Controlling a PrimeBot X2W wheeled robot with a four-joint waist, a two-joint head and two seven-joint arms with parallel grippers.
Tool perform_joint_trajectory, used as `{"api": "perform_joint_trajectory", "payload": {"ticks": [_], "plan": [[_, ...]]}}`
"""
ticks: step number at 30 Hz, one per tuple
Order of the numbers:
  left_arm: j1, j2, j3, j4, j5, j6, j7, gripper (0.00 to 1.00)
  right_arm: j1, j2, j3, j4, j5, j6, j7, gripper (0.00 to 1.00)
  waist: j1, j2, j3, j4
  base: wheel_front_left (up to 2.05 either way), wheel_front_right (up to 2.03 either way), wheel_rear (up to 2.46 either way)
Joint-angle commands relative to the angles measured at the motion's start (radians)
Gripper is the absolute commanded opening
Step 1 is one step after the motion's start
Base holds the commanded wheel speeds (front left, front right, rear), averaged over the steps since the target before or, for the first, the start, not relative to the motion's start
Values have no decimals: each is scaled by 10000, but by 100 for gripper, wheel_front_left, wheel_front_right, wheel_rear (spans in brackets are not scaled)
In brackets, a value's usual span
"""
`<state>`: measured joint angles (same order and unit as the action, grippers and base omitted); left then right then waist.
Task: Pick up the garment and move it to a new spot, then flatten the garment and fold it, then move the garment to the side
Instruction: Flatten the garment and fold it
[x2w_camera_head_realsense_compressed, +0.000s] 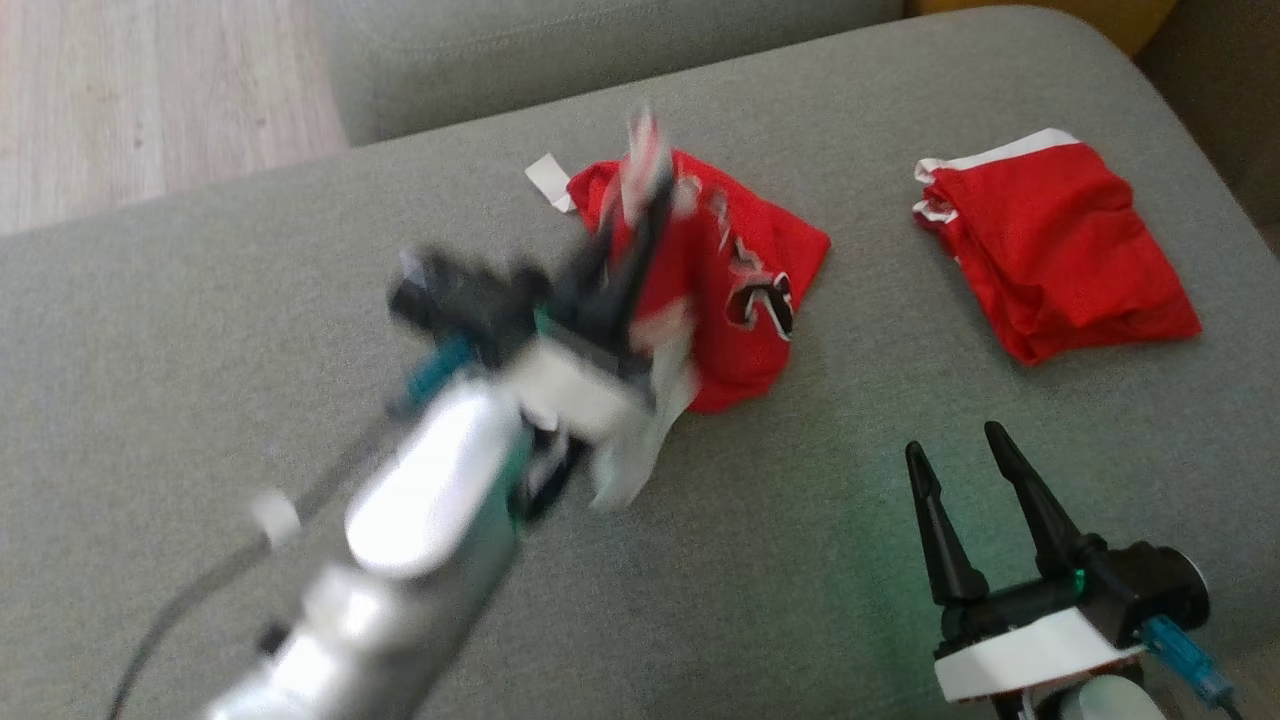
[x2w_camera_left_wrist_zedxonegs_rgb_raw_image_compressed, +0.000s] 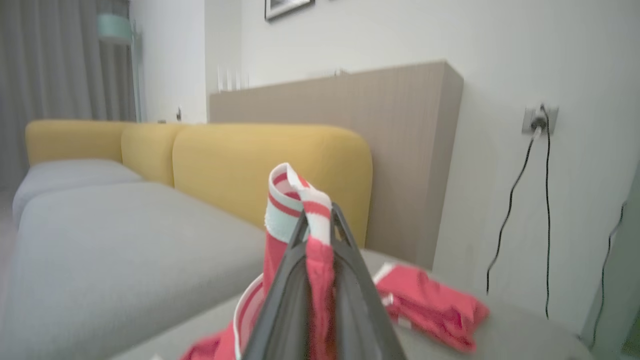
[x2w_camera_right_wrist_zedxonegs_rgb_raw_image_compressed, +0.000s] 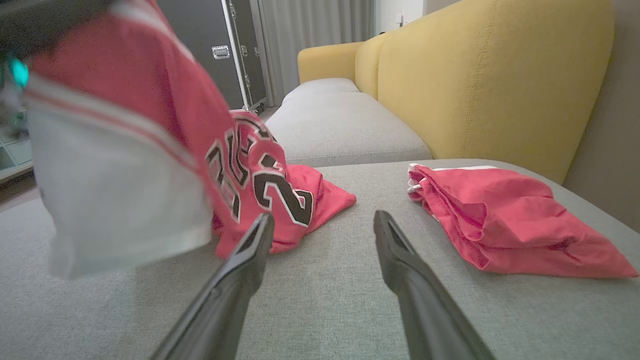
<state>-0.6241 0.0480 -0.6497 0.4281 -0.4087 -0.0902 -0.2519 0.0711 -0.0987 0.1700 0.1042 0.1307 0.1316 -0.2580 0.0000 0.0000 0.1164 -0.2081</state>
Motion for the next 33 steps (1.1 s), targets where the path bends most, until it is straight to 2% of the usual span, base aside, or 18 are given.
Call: {"api": "perform_joint_trajectory", "payload": {"ticks": [1,7,11,13,14,20,24,28,29,31,33], "plan": [[-1057,22,472,-492,-193,-53,-19,0,-292,7,216,-267,-69,-9,-38,100,0,0,-161,-56,0,0,0],[-3932,278,1878,-471,-1710,-285,796,0,-366,-17,278,-203,-64,-9,-38,100,0,0,-570,-159,0,0,0],[-4494,872,2778,321,-2302,-9,1373,0,-277,41,163,-207,-69,-9,-38,100,0,0,-717,-47,0,0,0],[-4046,1222,2982,844,-2467,181,1678,0,-176,88,142,-203,-62,-9,-38,100,0,0,-754,53,0,0,0],[-3235,1580,3032,1332,-2540,319,1919,0,-80,136,102,-215,-64,-9,-38,100,0,0,-733,176,0,0,0],[-369,2333,3086,2512,-2806,290,1788,0,102,192,20,-229,-92,-9,-38,100,0,0,-539,631,0,0,0],[516,2625,3308,2973,-2930,246,1148,0,120,122,13,-272,-118,-9,-38,100,0,0,-374,935,0,0,0],[647,2587,3378,3111,-3051,65,700,2,111,52,30,-252,-123,-9,-38,100,0,0,-308,1137,0,0,0],[642,2521,3336,3121,-3069,-3,619,33,121,39,40,-241,-131,-9,-38,100,0,0,-308,1208,0,0,0],[572,2472,3169,3126,-2911,-89,415,100,153,20,88,-224,-140,-9,-38,100,0,0,-311,1322,0,0,0],[443,2445,2983,3090,-2461,55,146,100,164,1,149,-208,-142,-9,-38,100,0,0,-319,1399,0,0,0]]}}
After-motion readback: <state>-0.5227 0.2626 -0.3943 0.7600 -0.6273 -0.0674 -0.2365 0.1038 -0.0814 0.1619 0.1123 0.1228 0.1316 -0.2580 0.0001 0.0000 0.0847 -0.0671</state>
